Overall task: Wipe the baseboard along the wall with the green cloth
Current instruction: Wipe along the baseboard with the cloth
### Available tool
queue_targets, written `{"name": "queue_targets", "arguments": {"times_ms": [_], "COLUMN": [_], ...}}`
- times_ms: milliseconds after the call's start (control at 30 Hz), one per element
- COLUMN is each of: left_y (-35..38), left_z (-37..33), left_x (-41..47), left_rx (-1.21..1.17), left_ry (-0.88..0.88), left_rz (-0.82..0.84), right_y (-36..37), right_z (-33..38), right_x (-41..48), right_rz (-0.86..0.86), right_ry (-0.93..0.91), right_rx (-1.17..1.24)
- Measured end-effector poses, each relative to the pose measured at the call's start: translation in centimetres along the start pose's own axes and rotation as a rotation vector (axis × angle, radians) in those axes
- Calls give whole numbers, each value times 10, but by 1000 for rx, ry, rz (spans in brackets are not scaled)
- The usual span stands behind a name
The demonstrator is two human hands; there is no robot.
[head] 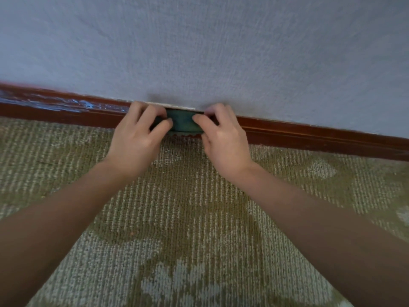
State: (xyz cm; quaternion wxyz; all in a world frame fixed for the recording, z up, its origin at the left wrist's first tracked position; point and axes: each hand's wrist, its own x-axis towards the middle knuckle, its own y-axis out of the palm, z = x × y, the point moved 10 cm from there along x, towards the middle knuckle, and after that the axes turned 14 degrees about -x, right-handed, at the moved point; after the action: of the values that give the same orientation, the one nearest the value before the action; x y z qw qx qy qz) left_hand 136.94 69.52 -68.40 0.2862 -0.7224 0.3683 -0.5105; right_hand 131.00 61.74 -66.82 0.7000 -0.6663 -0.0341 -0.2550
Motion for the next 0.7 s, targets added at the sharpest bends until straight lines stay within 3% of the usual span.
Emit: {"name": "queue_targets", "arguments": {"times_ms": [500,700], "left_y": [-1,10], "left_z": [0,-20], "left_x": [0,7], "left_rx": [14,101], "left_ry": [77,229], "left_rz": [45,97], "right_y": [3,0], "right_z": [5,-5], "right_x": [1,-5], "right_rz": [49,57], "right_ry": [-51,-52], "right_rx": [-20,-92]}}
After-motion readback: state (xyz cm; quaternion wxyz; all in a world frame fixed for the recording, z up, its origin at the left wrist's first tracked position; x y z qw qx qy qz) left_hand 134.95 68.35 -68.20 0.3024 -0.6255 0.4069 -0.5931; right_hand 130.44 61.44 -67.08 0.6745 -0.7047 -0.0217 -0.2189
